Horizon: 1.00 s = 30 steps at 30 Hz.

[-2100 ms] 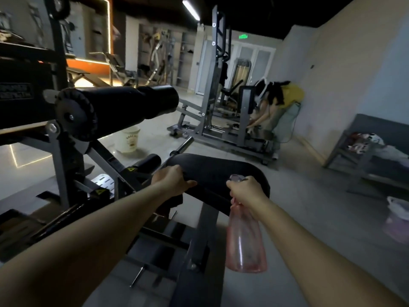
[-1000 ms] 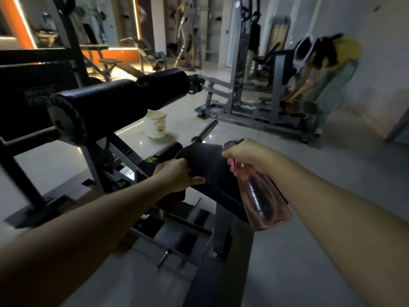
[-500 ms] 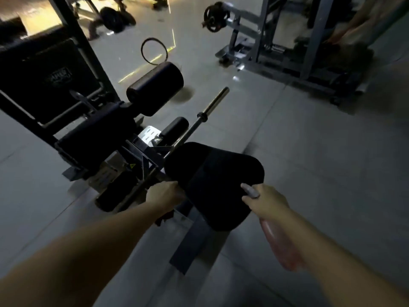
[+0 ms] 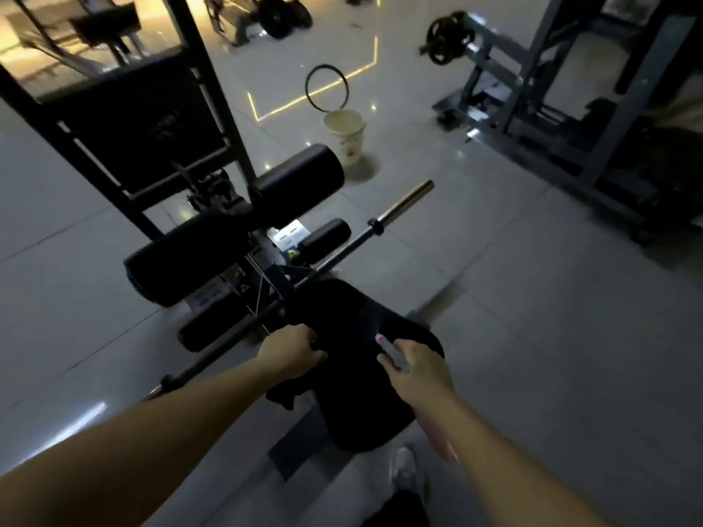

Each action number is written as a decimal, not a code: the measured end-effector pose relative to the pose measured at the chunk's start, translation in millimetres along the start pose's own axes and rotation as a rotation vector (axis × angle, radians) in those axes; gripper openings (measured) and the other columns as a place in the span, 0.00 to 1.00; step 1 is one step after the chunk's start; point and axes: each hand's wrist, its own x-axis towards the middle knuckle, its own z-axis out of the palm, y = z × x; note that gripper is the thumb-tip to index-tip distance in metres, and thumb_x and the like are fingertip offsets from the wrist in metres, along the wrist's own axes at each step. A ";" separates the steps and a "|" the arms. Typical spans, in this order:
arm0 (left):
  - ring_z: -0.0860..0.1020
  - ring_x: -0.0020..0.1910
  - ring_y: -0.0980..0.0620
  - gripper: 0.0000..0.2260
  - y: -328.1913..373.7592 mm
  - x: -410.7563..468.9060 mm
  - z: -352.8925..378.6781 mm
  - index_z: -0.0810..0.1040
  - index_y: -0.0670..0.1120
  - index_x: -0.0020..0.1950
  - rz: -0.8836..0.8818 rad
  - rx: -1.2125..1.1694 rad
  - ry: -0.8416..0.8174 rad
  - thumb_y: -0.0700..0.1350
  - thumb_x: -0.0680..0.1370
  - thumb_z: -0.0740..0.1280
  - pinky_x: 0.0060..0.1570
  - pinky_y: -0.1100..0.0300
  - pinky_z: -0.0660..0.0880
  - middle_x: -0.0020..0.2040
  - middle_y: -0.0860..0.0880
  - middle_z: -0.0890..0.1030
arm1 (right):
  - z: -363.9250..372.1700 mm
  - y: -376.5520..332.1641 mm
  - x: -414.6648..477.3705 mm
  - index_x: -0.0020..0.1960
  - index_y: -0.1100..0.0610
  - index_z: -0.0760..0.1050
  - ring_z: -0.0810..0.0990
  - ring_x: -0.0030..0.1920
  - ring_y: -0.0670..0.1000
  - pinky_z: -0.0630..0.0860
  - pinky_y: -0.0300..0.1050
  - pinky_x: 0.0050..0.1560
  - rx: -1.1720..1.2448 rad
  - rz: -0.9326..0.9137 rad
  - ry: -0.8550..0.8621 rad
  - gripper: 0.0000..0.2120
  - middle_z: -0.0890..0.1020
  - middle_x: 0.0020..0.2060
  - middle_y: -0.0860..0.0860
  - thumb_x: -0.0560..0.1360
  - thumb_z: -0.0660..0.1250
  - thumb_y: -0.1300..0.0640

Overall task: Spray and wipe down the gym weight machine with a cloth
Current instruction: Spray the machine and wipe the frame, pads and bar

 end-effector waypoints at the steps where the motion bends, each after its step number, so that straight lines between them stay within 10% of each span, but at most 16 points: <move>1: 0.80 0.42 0.52 0.16 3.8 9.2 -11.5 0.81 0.49 0.56 -0.018 -0.039 0.017 0.60 0.78 0.69 0.36 0.58 0.71 0.45 0.53 0.82 | -7.9 -2.6 16.4 0.38 0.52 0.66 0.77 0.36 0.52 0.75 0.52 0.39 -0.022 -0.042 -0.032 0.19 0.73 0.33 0.49 0.81 0.61 0.40; 9: 0.81 0.46 0.57 0.11 44.4 42.2 -64.6 0.83 0.53 0.60 -0.198 -0.353 0.097 0.52 0.79 0.68 0.44 0.60 0.77 0.51 0.57 0.84 | -82.3 -26.1 100.4 0.43 0.52 0.69 0.70 0.29 0.46 0.62 0.38 0.27 0.072 -0.335 -0.144 0.16 0.71 0.32 0.47 0.83 0.60 0.42; 19: 0.83 0.43 0.51 0.18 104.4 16.4 -130.4 0.79 0.56 0.62 -0.016 -1.047 0.206 0.43 0.73 0.71 0.47 0.53 0.81 0.47 0.47 0.85 | -140.7 -124.5 162.4 0.47 0.50 0.73 0.78 0.39 0.48 0.75 0.49 0.40 0.127 -0.409 -0.013 0.14 0.77 0.38 0.45 0.81 0.61 0.39; 23: 0.83 0.55 0.43 0.32 122.3 27.6 -143.4 0.75 0.56 0.65 -0.067 -1.205 0.249 0.48 0.63 0.79 0.58 0.43 0.80 0.55 0.44 0.84 | -149.6 -135.8 180.9 0.49 0.53 0.71 0.77 0.44 0.52 0.76 0.51 0.46 0.097 -0.377 -0.160 0.20 0.75 0.46 0.49 0.80 0.61 0.35; 30: 0.79 0.59 0.60 0.33 169.3 76.6 -156.3 0.68 0.63 0.67 -0.251 -1.064 0.454 0.54 0.66 0.78 0.64 0.51 0.76 0.61 0.58 0.78 | -181.0 -115.2 227.3 0.60 0.56 0.72 0.76 0.55 0.53 0.75 0.48 0.57 0.340 -0.325 -0.472 0.15 0.70 0.60 0.54 0.81 0.64 0.45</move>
